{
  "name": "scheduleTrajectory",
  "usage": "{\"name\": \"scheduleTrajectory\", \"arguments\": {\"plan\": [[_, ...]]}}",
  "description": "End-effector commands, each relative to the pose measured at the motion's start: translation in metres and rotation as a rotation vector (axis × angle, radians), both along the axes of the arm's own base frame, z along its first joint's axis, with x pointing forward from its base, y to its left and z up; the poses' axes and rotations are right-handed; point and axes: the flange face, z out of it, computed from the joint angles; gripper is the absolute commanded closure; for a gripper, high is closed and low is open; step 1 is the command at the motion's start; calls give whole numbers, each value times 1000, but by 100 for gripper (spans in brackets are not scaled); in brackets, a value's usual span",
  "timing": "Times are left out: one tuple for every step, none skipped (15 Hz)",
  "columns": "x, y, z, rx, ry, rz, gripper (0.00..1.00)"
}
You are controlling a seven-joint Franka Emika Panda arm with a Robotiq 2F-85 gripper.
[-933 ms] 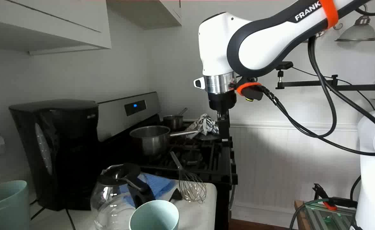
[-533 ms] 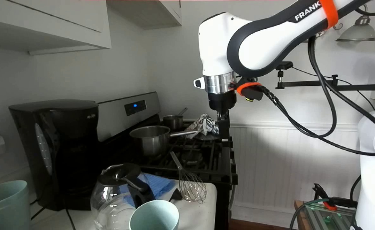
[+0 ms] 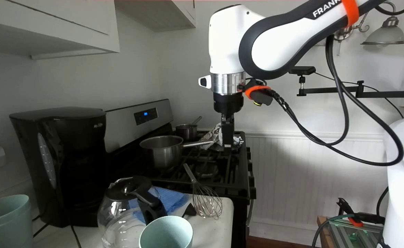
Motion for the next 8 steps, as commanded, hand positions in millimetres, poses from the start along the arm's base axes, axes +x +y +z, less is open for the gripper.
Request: {"name": "scheduleTrajectory", "arguments": {"plan": [[49, 16, 23, 22, -150, 143, 0], [63, 23, 27, 44, -194, 181, 0], [74, 30, 31, 72, -229, 219, 0], [84, 37, 34, 110, -252, 253, 0], [95, 46, 36, 157, -267, 281, 0], [105, 55, 37, 204, -273, 311, 0], [115, 64, 36, 254, -267, 341, 0], [123, 72, 36, 304, -256, 372, 0]]}}
